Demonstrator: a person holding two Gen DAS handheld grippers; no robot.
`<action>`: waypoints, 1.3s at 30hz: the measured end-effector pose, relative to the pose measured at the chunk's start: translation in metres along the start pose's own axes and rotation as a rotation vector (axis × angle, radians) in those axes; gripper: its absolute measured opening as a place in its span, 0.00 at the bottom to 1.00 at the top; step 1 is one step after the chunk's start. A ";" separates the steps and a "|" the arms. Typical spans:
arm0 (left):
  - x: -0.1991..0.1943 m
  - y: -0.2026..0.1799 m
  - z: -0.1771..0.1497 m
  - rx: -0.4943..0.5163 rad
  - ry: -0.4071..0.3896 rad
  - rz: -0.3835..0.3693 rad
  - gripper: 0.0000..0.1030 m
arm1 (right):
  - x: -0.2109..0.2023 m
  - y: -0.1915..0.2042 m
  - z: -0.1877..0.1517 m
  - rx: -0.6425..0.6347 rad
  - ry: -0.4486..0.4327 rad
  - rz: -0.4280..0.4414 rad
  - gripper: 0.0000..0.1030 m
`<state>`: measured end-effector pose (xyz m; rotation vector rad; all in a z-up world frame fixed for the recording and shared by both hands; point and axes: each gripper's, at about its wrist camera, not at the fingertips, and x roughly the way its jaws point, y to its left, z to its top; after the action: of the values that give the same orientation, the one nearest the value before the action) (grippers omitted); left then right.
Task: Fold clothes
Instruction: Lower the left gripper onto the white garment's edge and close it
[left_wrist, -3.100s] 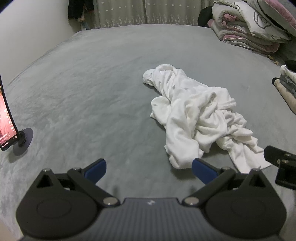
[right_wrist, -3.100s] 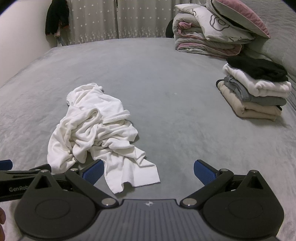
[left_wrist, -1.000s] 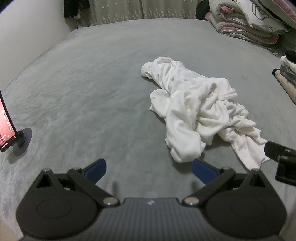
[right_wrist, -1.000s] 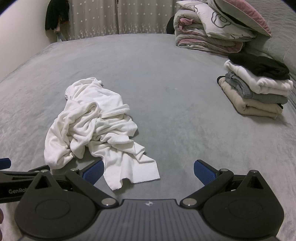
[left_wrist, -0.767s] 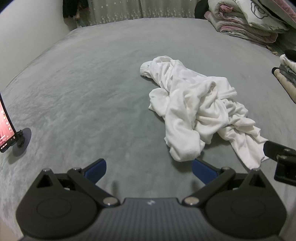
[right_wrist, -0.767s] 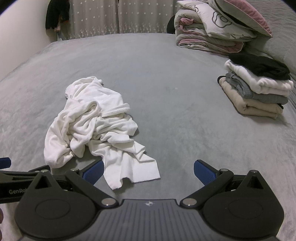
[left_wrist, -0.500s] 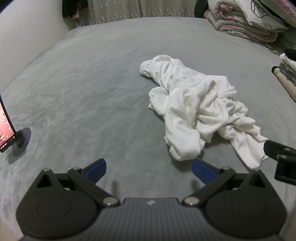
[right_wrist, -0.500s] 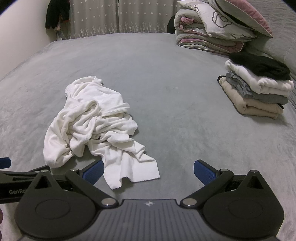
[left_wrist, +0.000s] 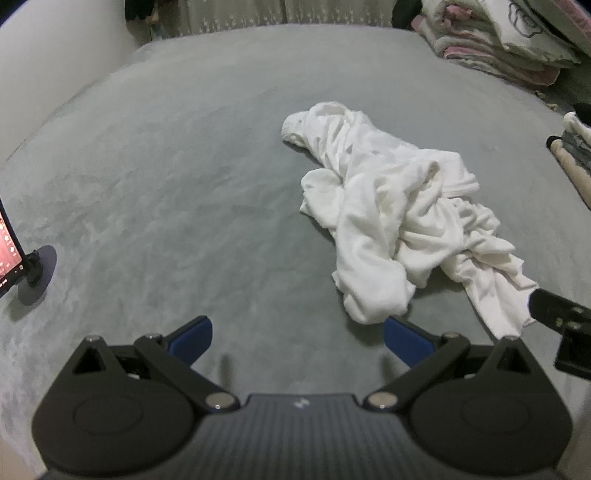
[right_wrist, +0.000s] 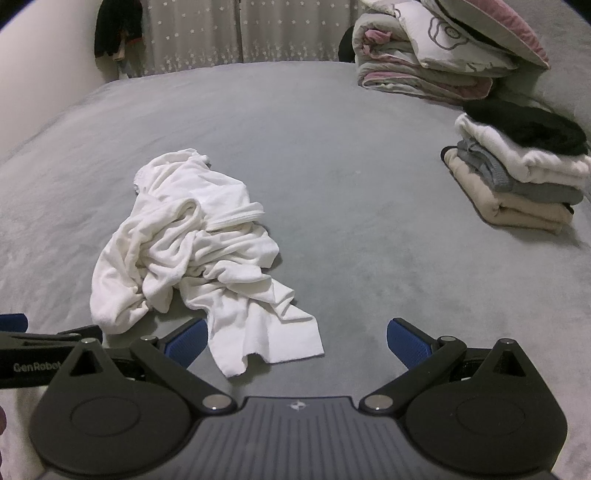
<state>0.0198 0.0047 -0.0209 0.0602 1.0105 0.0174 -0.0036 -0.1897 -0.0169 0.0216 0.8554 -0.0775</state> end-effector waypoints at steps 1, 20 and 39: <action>0.002 0.001 0.003 -0.005 0.009 0.000 1.00 | 0.003 -0.002 0.001 0.002 0.009 -0.002 1.00; 0.052 0.004 0.028 0.016 0.027 -0.030 1.00 | 0.066 -0.007 0.041 -0.013 0.189 0.064 1.00; 0.054 0.014 0.014 0.023 -0.069 -0.097 1.00 | 0.090 0.000 0.019 -0.067 0.132 0.047 1.00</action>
<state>0.0607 0.0207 -0.0582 0.0325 0.9439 -0.0848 0.0692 -0.1964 -0.0721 -0.0164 0.9885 -0.0027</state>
